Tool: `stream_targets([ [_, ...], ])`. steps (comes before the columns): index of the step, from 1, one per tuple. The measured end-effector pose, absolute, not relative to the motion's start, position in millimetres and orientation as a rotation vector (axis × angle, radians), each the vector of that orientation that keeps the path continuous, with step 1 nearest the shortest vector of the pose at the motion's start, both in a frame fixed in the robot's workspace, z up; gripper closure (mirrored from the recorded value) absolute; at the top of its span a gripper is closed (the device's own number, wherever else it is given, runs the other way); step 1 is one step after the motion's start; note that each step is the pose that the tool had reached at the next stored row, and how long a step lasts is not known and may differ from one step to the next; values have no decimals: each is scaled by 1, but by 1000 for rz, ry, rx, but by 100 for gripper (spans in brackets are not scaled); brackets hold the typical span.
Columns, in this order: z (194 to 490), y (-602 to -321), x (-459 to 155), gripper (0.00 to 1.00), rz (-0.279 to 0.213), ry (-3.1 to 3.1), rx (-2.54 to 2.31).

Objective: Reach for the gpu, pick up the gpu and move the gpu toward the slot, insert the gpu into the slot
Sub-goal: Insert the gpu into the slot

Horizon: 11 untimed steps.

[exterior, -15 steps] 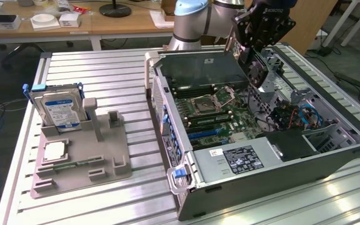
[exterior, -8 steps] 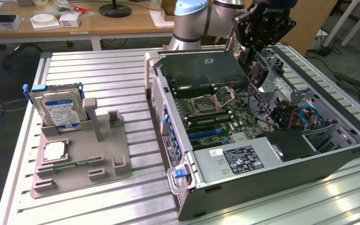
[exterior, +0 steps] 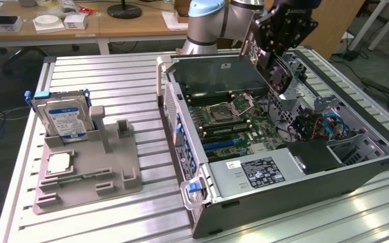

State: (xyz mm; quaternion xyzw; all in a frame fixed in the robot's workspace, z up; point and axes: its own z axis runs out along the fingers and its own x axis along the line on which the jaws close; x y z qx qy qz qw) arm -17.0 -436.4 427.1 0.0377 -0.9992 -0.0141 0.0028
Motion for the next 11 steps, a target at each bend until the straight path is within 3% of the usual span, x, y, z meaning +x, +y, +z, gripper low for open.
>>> stream_targets([
  [11,427,-436,-17,74,-44,-3115,347],
])
